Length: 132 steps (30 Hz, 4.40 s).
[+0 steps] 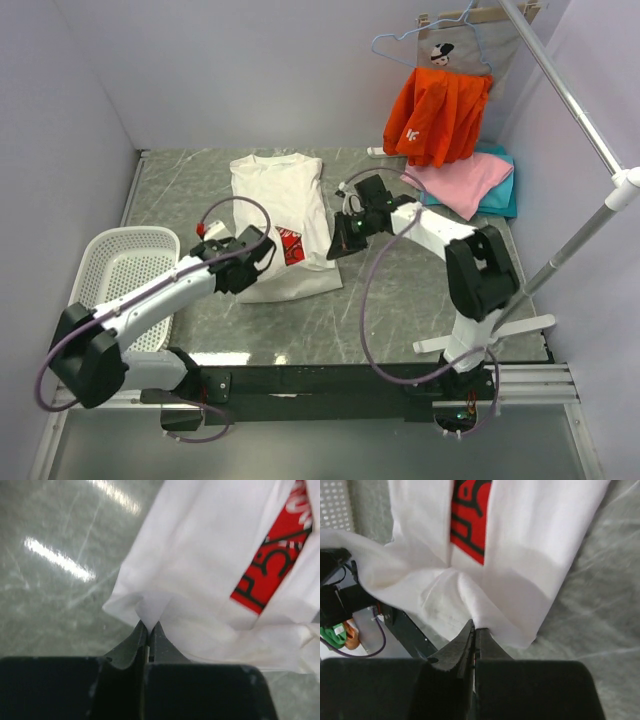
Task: Fold and stack the t-shirts
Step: Fold the folded rectangular tshirt in 1/3 of the way
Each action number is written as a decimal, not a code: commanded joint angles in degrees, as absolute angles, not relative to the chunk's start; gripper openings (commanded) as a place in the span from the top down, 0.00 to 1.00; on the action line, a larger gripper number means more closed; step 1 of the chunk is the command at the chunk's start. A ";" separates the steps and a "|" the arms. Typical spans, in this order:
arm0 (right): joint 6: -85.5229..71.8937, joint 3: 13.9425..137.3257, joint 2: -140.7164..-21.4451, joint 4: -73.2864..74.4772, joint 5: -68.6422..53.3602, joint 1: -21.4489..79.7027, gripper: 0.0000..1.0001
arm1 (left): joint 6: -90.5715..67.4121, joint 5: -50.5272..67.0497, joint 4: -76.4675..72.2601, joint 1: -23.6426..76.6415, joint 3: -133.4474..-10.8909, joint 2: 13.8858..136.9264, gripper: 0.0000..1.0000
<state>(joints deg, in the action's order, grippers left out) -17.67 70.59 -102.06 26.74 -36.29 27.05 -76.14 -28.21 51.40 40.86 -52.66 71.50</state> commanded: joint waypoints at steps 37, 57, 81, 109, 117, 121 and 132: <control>-16.61 88.77 -113.46 30.32 -38.32 31.11 0.61 | -51.50 -11.61 25.77 22.85 -54.07 80.86 0.01; -16.87 101.07 -126.91 31.37 -28.66 30.42 0.60 | -48.17 -15.99 20.48 22.76 -67.49 100.80 0.01; -15.92 107.51 -126.51 23.12 -15.57 23.38 0.58 | -40.79 -19.42 12.22 18.90 -71.80 106.80 0.00; -16.26 104.76 -131.48 23.29 -22.78 29.18 0.57 | -45.18 -17.75 6.95 18.90 -51.59 90.44 0.01; -14.85 103.36 -132.63 22.49 -10.29 28.65 0.55 | -45.26 -19.33 7.29 18.90 -49.14 88.68 0.01; -14.85 101.08 -130.43 22.93 -2.67 28.39 0.54 | -45.97 -20.13 8.26 18.90 -46.33 86.76 0.01; -15.12 83.06 -112.16 16.34 -5.71 25.58 0.47 | -49.04 -22.15 12.12 18.90 -40.34 78.31 0.01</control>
